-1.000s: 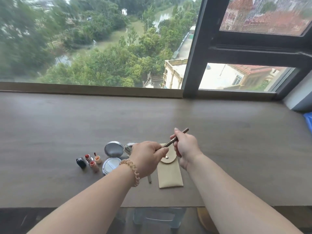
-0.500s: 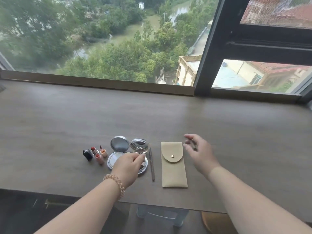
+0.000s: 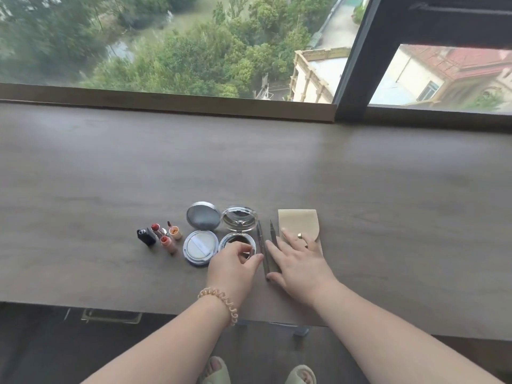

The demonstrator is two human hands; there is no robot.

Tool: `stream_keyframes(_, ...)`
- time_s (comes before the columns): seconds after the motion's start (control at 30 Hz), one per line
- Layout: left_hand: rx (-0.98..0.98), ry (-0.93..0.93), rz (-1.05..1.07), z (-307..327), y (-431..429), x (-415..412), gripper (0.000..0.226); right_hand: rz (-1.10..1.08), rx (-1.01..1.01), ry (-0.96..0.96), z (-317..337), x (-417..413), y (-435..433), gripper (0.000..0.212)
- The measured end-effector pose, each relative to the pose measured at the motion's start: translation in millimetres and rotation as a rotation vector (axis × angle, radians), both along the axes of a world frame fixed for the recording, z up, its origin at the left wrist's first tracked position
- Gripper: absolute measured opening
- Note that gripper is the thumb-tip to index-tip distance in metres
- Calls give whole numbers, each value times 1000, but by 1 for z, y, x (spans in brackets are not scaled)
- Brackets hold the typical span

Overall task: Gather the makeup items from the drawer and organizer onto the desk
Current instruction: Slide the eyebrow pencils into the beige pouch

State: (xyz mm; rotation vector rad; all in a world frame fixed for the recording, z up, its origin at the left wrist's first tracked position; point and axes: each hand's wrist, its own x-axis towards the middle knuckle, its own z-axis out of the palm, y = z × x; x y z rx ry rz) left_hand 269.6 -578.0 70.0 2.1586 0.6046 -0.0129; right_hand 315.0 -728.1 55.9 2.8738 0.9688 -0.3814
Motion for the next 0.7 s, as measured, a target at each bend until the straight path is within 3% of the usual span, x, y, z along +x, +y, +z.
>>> stream_keyframes(0.13,-39,15,13,-3,6,-1,21,-77,21,-8,-10,-5,5,70)
stream_keyframes(0.27,-56,15,11,-3,12,0,19,-75,154,-148,-14,-10,10,62)
stream_keyframes(0.37,-68,19,3,-3,17,0,18,59,261,-278,-16,-8,8,32)
stream_keyframes(0.47,-66,23,-1,-2,19,0,18,181,256,-321,-18,-7,9,17)
stream_keyframes(0.7,-23,18,-25,-1,21,-4,16,445,109,-434,-11,0,19,23)
